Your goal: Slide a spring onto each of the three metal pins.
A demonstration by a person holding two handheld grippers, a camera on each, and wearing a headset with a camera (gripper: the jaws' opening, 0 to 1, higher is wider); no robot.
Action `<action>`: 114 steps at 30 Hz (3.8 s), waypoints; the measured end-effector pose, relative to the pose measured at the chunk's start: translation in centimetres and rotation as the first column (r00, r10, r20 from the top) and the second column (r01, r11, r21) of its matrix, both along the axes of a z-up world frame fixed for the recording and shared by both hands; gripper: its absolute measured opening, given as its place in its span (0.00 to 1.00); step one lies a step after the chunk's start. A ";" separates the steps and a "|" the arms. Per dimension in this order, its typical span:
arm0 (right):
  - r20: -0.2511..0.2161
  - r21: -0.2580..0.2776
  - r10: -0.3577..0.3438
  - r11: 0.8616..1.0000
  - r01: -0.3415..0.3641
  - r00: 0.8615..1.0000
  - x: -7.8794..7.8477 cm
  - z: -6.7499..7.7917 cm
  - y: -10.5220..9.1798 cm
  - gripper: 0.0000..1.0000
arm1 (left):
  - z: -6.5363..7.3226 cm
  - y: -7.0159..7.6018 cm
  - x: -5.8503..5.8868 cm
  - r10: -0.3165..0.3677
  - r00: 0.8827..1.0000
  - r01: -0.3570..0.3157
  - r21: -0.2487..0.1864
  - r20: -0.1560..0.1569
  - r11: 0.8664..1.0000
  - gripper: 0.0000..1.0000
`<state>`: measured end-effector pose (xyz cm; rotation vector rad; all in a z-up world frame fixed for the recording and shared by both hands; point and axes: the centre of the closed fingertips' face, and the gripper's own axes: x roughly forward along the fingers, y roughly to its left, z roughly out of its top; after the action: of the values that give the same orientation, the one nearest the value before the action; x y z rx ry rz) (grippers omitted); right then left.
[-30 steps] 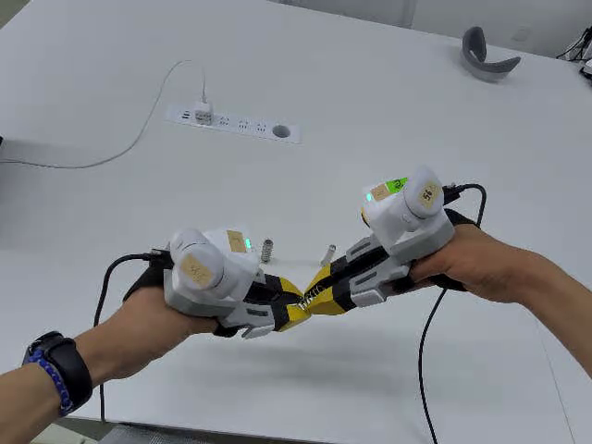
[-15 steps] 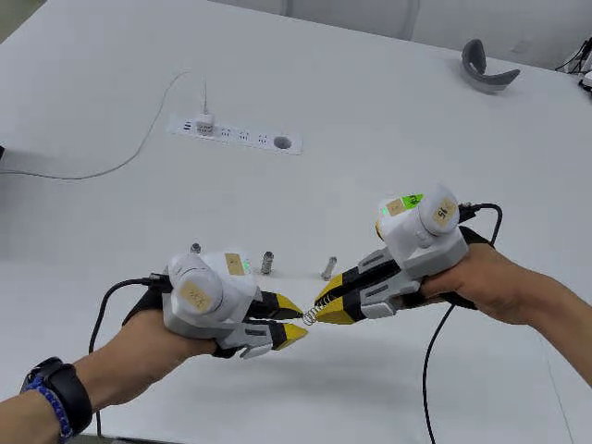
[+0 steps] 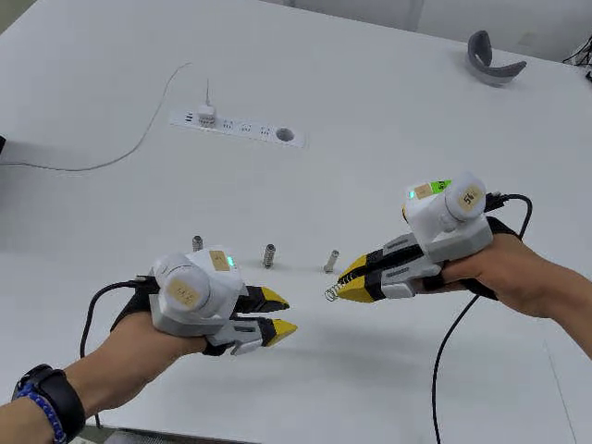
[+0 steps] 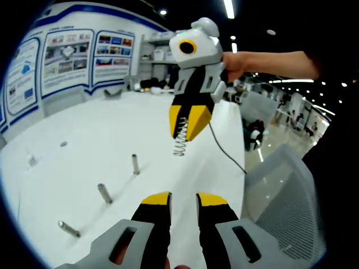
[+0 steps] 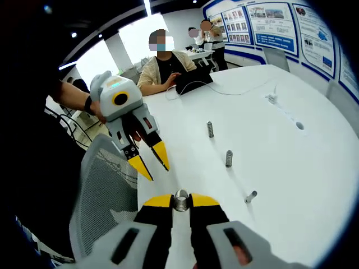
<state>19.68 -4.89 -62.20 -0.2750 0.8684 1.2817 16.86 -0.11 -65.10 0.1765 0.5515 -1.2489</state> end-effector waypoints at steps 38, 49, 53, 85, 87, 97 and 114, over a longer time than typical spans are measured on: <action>0.066 -0.198 -0.135 0.969 0.146 0.989 7.6 -5.6 -4.3 0.13 | -2.2 6.6 3.2 0.297 0.954 -0.295 0.046 -0.048 0.955 0.46; 0.095 -0.211 -0.112 0.969 0.130 0.989 9.6 -5.7 -4.1 0.13 | -2.8 8.1 3.7 0.359 0.932 -0.355 0.072 -0.055 0.932 0.61; 0.093 -0.211 -0.101 0.970 0.119 0.990 9.8 -5.9 -3.9 0.13 | -2.7 8.4 3.9 0.376 0.925 -0.372 0.070 -0.056 0.926 0.63; 0.082 -0.252 -0.016 0.967 0.037 0.996 9.9 -7.8 -2.4 0.13 | -2.3 9.2 4.1 0.398 0.915 -0.395 0.059 -0.063 0.917 0.62; 0.083 -0.255 -0.011 0.966 0.032 0.996 9.9 -8.0 -2.3 0.13 | -2.3 9.2 4.1 0.398 0.915 -0.395 0.059 -0.064 0.917 0.62; 0.081 -0.272 0.007 0.962 0.015 0.997 9.9 -9.0 -2.0 0.13 | -2.3 9.5 4.1 0.405 0.912 -0.401 0.062 -0.063 0.914 0.61; 0.077 -0.296 0.023 0.955 0.001 0.997 9.7 -11.1 -2.1 0.13 | -2.3 9.9 4.3 0.414 0.908 -0.410 0.065 -0.065 0.910 0.60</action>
<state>29.40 -6.95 -73.26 -0.5658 0.9908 1.1408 21.19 9.81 -67.35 0.0471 0.6494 -0.8310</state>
